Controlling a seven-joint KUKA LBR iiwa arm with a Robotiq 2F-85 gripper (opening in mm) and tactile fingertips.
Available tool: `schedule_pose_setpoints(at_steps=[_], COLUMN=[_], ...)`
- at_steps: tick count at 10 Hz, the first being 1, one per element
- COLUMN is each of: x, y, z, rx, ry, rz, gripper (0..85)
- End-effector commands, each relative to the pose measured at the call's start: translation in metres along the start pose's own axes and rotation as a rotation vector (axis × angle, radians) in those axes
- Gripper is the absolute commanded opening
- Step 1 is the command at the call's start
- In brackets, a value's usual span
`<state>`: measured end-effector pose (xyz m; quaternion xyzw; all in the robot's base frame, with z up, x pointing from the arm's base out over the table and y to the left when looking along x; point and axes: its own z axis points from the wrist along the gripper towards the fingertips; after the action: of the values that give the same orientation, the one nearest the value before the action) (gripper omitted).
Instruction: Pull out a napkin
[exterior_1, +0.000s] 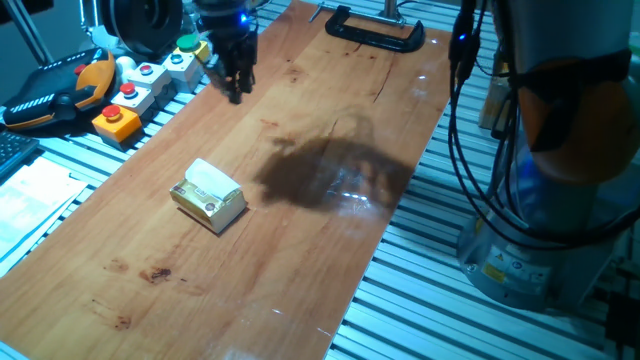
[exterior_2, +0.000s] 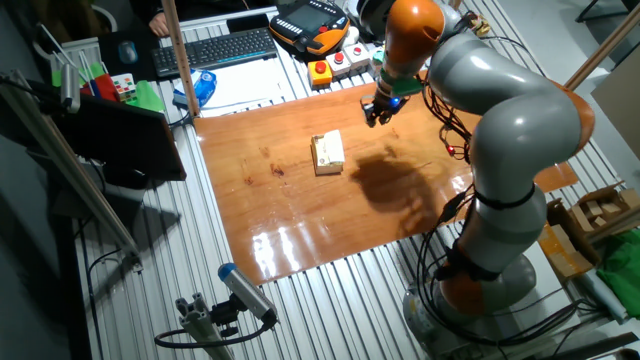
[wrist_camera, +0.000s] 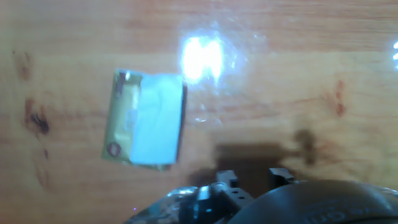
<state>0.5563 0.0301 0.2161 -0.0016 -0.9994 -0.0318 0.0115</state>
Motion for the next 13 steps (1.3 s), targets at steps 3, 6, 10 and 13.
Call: schedule_pose_setpoints(at_steps=[3, 6, 10, 13], x=[-0.015, -0.031, -0.04, -0.042], y=[0.018, 0.03, 0.044, 0.053], z=[0.018, 0.047, 0.08, 0.1], rx=[0.0, 0.007, 0.006, -0.007], ry=[-0.014, -0.019, -0.04, -0.051], rz=[0.031, 0.029, 0.038, 0.044], gripper=[83.7, 84.0, 85.0, 85.0])
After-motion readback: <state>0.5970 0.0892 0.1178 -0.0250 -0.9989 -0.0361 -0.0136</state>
